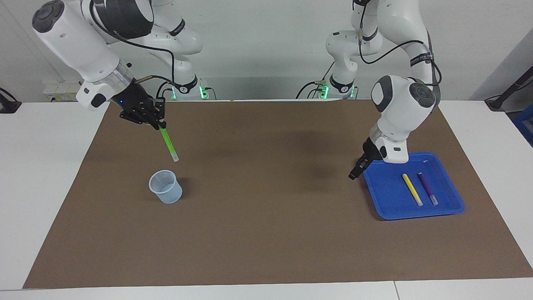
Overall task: Right arm passes pens to left for tray arrangement
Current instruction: 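Raise the left gripper from the tray while the right gripper lifts the green pen, then carry the green pen with the right gripper toward the left gripper, then close the left gripper on the green pen held by the right gripper, then carry the green pen to the tray while the right gripper withdraws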
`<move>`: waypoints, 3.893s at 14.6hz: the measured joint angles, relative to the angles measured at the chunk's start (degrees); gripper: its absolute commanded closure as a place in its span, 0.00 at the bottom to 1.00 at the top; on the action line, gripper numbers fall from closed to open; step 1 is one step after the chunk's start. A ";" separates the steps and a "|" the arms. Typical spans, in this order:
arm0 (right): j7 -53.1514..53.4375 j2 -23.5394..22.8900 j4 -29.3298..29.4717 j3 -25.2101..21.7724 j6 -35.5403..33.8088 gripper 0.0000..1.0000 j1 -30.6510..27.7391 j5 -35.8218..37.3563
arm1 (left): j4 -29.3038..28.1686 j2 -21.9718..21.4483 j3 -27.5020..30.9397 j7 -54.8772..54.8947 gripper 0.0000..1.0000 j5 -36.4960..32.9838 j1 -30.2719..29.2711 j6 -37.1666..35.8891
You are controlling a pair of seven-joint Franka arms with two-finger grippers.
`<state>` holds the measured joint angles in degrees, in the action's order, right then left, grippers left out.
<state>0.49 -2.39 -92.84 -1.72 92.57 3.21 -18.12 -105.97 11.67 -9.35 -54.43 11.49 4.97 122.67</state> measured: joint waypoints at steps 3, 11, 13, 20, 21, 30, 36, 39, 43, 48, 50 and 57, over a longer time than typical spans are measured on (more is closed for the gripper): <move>7.79 -0.23 -1.21 0.33 4.20 1.00 3.33 -6.48 | 1.04 -0.69 -0.09 -10.01 0.29 2.50 4.15 0.03; 20.60 -1.14 -8.58 0.55 18.88 1.00 13.66 -21.01 | 4.32 -0.85 -0.17 -25.45 0.28 13.22 11.62 5.32; 22.78 -1.15 -9.09 0.59 21.61 1.00 16.29 -23.11 | 4.32 -0.68 -0.21 -29.01 0.25 13.55 13.95 8.02; 26.03 -1.14 -9.36 0.58 22.59 1.00 20.62 -23.61 | 4.39 -0.39 -0.21 -34.70 0.33 15.83 16.61 11.86; 26.22 -1.14 -9.45 0.57 22.59 1.00 20.66 -23.61 | 4.41 -0.41 -0.20 -34.92 0.33 15.83 16.73 11.85; 27.91 -1.04 -10.29 0.51 23.17 1.00 22.47 -23.62 | 4.66 -0.90 -1.08 -34.75 0.33 15.82 17.43 4.67; 28.29 -1.03 -10.29 0.49 23.27 1.00 22.68 -23.62 | 5.23 -1.82 -1.09 -32.63 0.35 15.82 17.46 0.33; 28.30 -1.01 -10.29 0.49 23.27 1.00 22.68 -23.62 | 5.26 -3.72 -0.87 -32.46 0.41 15.82 17.44 -1.49; 28.30 -1.00 -10.28 0.49 23.27 1.00 22.68 -23.62 | 5.20 -4.52 -0.83 -32.47 0.53 15.82 17.44 -1.67; 28.30 -1.00 -10.29 0.49 23.26 1.00 22.69 -23.62 | 5.15 -4.52 -0.83 -32.50 0.97 15.82 17.44 -1.57; 28.30 -1.00 -10.28 0.07 23.76 1.00 22.61 -23.58 | 4.89 -4.61 -0.67 -32.36 1.00 15.79 17.43 -1.84; 28.30 -1.00 -10.29 0.00 23.85 0.00 22.63 -23.58 | 4.83 -4.65 -0.67 -32.39 1.00 15.79 17.43 -1.77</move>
<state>28.79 -3.38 -103.13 -1.72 116.42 25.84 -41.70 -101.14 7.01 -10.02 -86.82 27.28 22.40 120.89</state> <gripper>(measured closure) 0.762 0.811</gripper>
